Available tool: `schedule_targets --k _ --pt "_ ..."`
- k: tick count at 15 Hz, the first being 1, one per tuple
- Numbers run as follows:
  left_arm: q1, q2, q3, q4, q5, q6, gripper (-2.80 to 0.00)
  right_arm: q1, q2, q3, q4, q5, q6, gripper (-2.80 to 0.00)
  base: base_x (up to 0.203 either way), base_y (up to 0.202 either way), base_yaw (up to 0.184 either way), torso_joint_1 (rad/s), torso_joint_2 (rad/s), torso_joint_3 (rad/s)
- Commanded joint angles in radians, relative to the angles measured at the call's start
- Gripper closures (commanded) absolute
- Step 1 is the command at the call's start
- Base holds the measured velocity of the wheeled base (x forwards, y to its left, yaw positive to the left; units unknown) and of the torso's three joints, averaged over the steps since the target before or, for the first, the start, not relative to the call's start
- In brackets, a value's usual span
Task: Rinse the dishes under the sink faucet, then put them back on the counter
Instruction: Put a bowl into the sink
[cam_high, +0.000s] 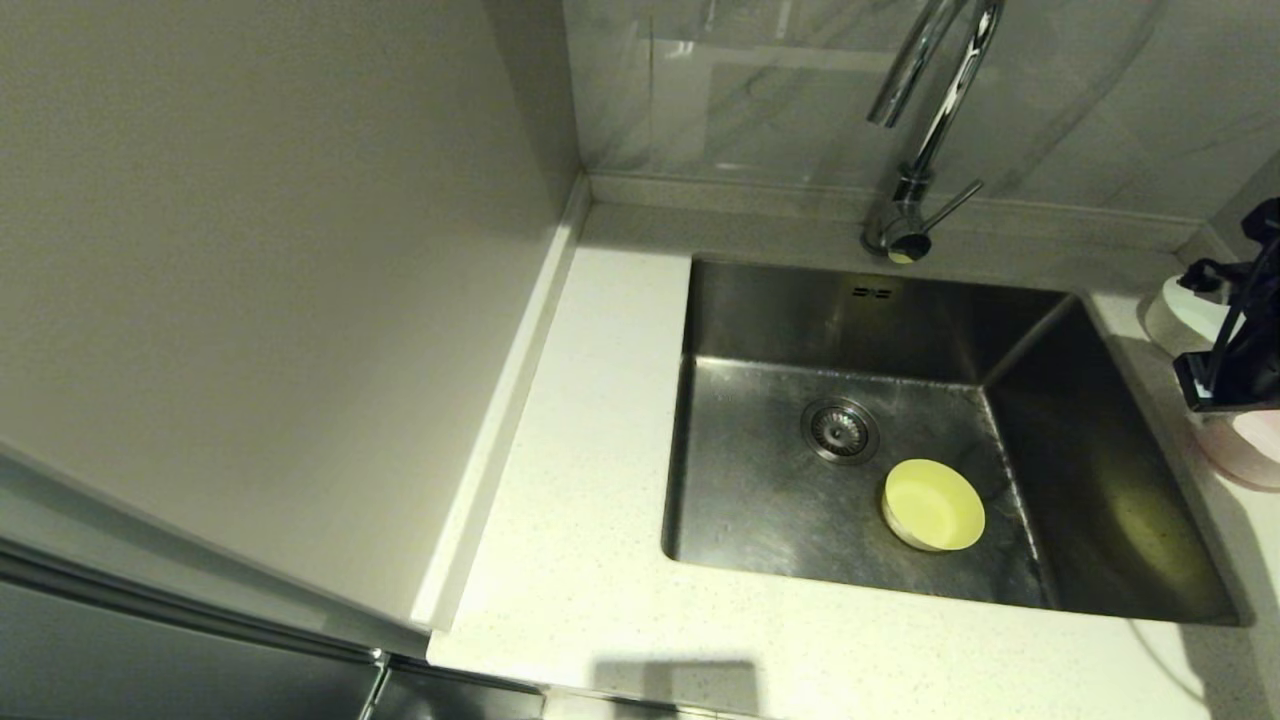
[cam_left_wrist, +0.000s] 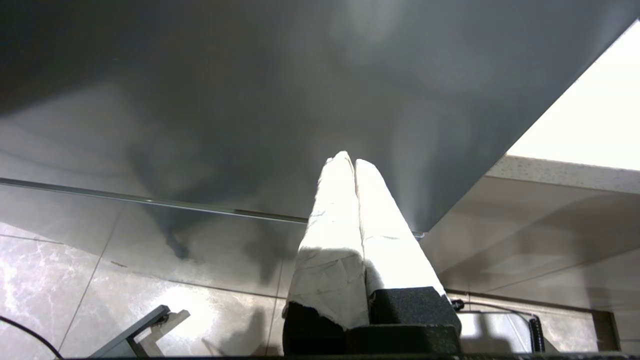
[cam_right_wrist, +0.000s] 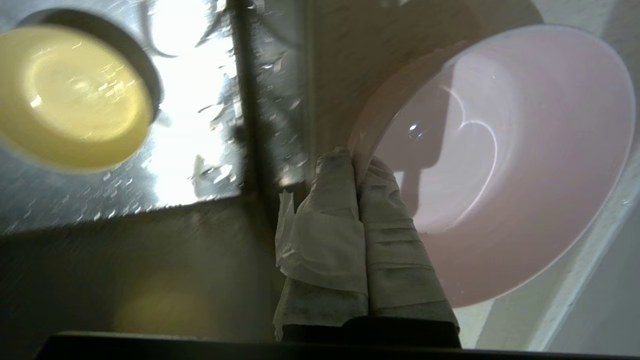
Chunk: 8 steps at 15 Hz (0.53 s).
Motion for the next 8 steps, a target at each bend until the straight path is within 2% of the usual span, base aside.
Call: schedule_targets --k 1,4,8 --pt "0.000 -0.002 0.000 0.000 0.000 0.000 0.00 0.029 -0.095 0.076 0.005 0.008 -0.004 0.00 0.000 0.000 0.000 0.000 0.00 0.000" --pt "0.000 -0.002 0.000 0.000 0.000 0.000 0.00 0.109 -0.200 0.183 0.006 0.037 -0.038 0.00 0.000 0.000 0.000 0.000 0.00 0.000" --pt "0.000 -0.002 0.000 0.000 0.000 0.000 0.00 0.283 -0.242 0.227 0.006 0.043 -0.058 0.00 0.000 0.000 0.000 0.000 0.00 0.000"
